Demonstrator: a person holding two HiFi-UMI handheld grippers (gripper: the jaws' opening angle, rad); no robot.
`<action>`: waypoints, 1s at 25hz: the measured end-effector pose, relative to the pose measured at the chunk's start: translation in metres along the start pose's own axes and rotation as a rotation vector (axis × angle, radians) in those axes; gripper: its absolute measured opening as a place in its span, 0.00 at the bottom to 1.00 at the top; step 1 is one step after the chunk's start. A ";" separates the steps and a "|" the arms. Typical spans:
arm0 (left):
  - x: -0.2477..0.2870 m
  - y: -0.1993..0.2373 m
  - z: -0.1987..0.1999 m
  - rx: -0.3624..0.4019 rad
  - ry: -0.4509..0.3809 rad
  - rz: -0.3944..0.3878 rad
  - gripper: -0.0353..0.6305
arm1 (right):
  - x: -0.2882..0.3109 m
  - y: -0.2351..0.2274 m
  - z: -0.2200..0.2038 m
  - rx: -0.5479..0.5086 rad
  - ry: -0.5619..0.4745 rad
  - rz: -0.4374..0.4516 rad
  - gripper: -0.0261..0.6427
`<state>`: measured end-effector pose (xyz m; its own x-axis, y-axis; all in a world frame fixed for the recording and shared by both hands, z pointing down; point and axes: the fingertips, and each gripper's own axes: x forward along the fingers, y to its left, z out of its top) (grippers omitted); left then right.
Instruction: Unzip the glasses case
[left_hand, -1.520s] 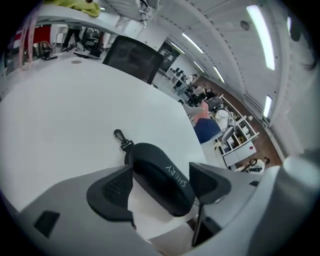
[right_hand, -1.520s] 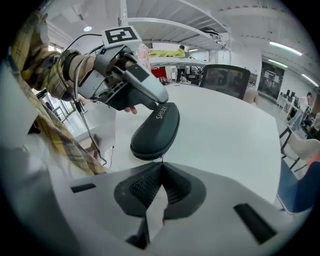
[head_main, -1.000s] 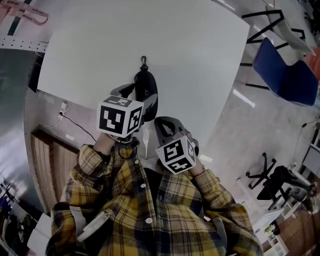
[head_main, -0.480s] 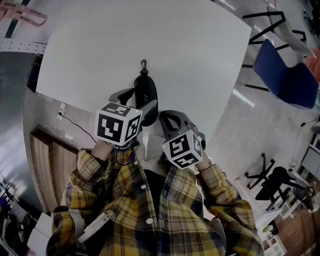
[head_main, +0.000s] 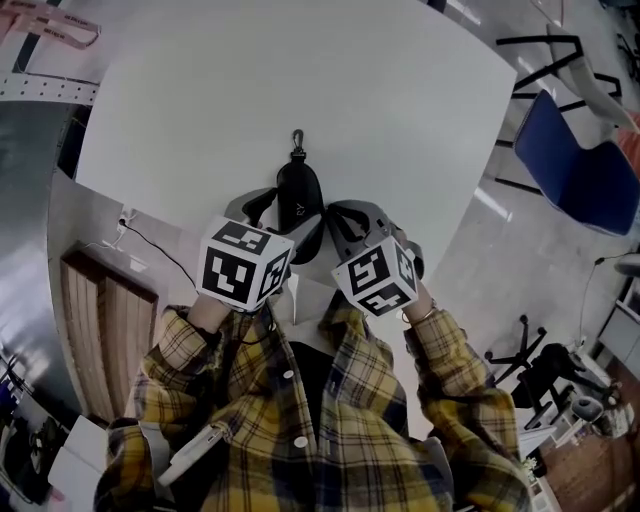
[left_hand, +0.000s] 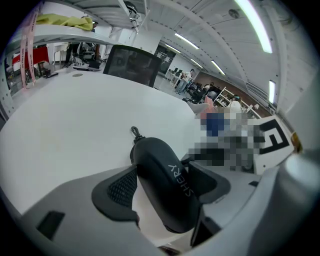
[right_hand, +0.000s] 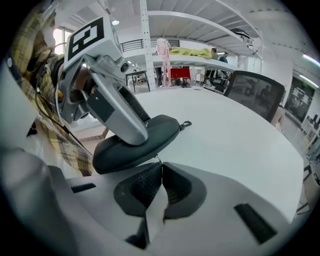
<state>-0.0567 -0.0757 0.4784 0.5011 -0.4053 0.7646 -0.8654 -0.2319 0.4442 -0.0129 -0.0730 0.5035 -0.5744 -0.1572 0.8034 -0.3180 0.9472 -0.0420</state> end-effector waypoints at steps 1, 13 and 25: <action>0.000 0.000 0.000 0.001 0.000 0.000 0.55 | 0.002 -0.003 0.002 -0.009 -0.001 0.002 0.04; 0.000 -0.001 0.000 0.012 0.009 -0.003 0.55 | 0.021 -0.036 0.036 -0.111 -0.036 0.017 0.04; 0.029 -0.061 -0.025 0.515 0.235 -0.169 0.52 | -0.040 -0.019 -0.052 0.128 0.026 -0.071 0.04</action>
<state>0.0108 -0.0515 0.4848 0.5688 -0.1324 0.8118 -0.6338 -0.6996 0.3300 0.0551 -0.0701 0.5028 -0.5274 -0.2135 0.8223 -0.4514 0.8904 -0.0584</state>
